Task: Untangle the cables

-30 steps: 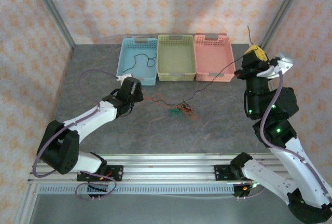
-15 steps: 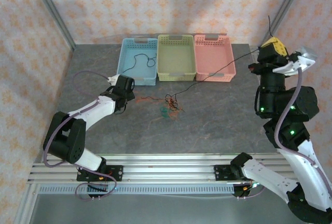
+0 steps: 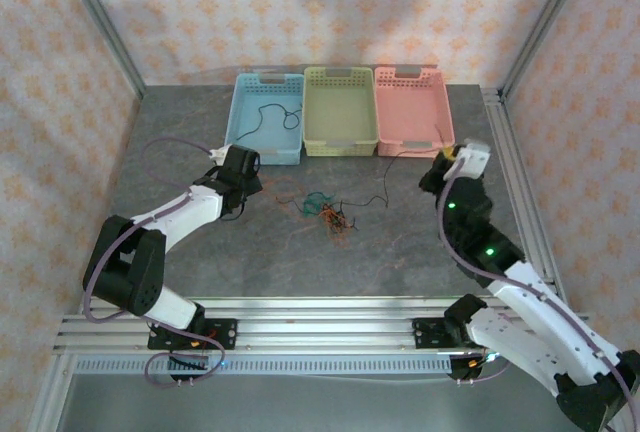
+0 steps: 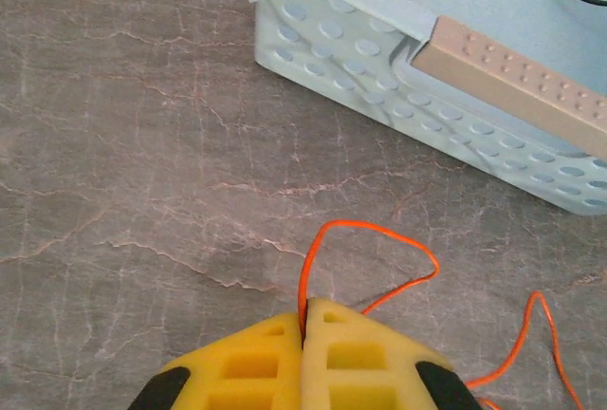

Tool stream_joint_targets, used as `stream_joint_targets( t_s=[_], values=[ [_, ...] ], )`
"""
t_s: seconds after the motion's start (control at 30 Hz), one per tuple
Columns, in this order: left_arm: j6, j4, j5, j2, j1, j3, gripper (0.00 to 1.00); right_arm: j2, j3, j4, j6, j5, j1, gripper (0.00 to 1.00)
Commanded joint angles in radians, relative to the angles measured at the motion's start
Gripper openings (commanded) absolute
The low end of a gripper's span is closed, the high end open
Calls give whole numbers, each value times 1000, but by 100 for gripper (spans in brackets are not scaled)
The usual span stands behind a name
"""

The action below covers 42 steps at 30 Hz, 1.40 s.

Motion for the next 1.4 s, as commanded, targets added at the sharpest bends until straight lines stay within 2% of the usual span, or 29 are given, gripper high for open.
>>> stream_joint_targets(
  t_s=[0.0, 0.07, 0.1, 0.13, 0.17, 0.2, 0.23, 0.3, 0.53, 0.63, 0.73, 0.77, 0.83, 0.97, 1.17, 1.37],
  values=[
    [-22, 18, 22, -12, -4, -3, 0, -22, -62, -14, 92, 68, -5, 0],
    [-22, 17, 26, -12, -4, -3, 0, -20, -93, -48, 115, 98, -5, 0],
    [-22, 18, 25, -12, -4, -3, 0, -19, -111, -57, 121, 112, -5, 5],
    [-23, 18, 26, -15, -4, -5, 0, -20, -122, -67, 124, 124, -9, 14],
    [-22, 18, 27, -18, -3, -5, 0, -20, -128, -87, 132, 132, -15, 29],
    [-22, 18, 28, -18, -5, -3, 0, -21, -127, -113, 147, 142, -25, 40],
    [-22, 17, 29, -18, -5, -5, 0, -22, -124, -133, 157, 141, -35, 47],
    [-21, 19, 31, -18, -4, -6, 0, -33, -102, -179, 164, 108, -51, 53],
    [-14, 23, 50, -15, -6, -1, 0, 56, 71, -370, 124, -182, -50, 56],
    [-13, 20, 49, -18, -6, 0, 0, 88, 110, -429, 150, -212, -51, 58],
    [-13, 19, 51, -18, -5, 2, 0, 100, 124, -447, 143, -141, -50, 60],
    [-13, 19, 51, -18, -6, 1, 0, 96, 115, -426, 125, -154, -51, 60],
    [-11, 20, 54, -20, -6, 1, 0, 87, 94, -376, 100, -238, -51, 60],
    [-11, 22, 57, -21, -6, 2, 0, 125, 56, -275, 16, -498, -51, 58],
    [-8, 25, 61, -23, -5, 0, 0, 339, 60, -189, -139, -814, -47, 55],
    [-7, 24, 64, -26, -5, 0, 0, 565, 160, -213, -375, -950, -27, 56]
  ],
)
